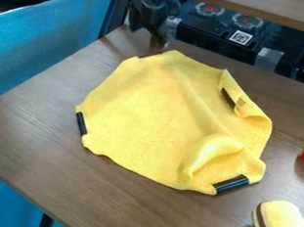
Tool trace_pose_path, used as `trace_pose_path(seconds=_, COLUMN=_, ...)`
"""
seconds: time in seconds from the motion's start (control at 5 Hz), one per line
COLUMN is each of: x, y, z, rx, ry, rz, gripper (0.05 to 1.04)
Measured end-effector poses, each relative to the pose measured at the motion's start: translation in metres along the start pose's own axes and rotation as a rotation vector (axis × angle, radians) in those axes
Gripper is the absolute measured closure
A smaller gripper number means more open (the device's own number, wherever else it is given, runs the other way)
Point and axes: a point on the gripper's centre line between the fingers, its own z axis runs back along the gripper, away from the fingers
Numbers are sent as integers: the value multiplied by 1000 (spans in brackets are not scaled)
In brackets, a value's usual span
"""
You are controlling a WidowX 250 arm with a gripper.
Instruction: Fold the cloth from top left to bottom right
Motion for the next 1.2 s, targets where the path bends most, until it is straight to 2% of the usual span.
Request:
trace_pose_path(seconds=0.2, x=2, y=-8, z=-17, rx=-38, ry=33, rz=-12, gripper=84)
trace_pose_path(seconds=0.4, x=-1, y=-12, z=-34, rx=-45, ry=80, rz=-33, gripper=84)
trace_pose_path(seconds=0.6, x=1, y=-14, z=-37, rx=-61, ry=91, rz=-33, gripper=128)
trace_pose_path(seconds=1.0, x=2, y=-17, z=-41, rx=-75, ry=97, rz=-19, gripper=707)
trace_pose_path(seconds=1.2, x=-1, y=-21, z=-44, rx=-87, ry=95, rz=-21, gripper=922)
